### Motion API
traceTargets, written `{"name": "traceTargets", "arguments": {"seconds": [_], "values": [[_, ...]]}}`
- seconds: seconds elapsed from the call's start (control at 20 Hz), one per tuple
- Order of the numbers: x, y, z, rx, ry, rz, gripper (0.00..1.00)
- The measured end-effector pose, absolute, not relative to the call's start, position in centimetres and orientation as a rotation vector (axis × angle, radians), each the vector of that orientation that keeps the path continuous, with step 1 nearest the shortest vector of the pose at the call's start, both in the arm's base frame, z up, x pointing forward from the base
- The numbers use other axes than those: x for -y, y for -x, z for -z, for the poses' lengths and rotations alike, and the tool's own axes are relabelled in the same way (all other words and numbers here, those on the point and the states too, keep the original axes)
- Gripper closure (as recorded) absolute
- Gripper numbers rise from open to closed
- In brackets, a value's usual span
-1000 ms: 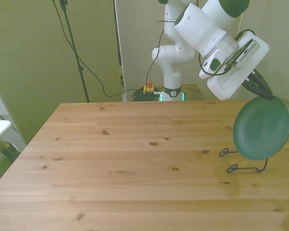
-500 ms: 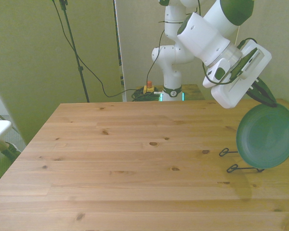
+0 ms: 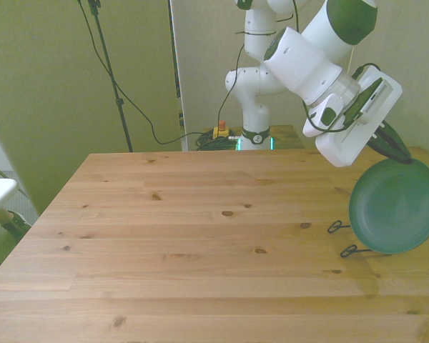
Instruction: Load the plate
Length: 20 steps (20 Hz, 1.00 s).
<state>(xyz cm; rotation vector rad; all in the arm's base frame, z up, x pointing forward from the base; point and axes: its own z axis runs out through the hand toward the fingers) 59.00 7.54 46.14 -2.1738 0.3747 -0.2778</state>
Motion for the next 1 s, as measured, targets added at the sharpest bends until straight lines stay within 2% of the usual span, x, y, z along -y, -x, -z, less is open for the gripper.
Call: {"name": "traceTargets", "arguments": {"seconds": [0.95, 1.0], "values": [[-6.0, -58.6, -45.0, -0.368, 2.174, 0.265, 1.0], [-6.0, -58.6, -45.0, -0.368, 2.174, 0.265, 0.0]]}}
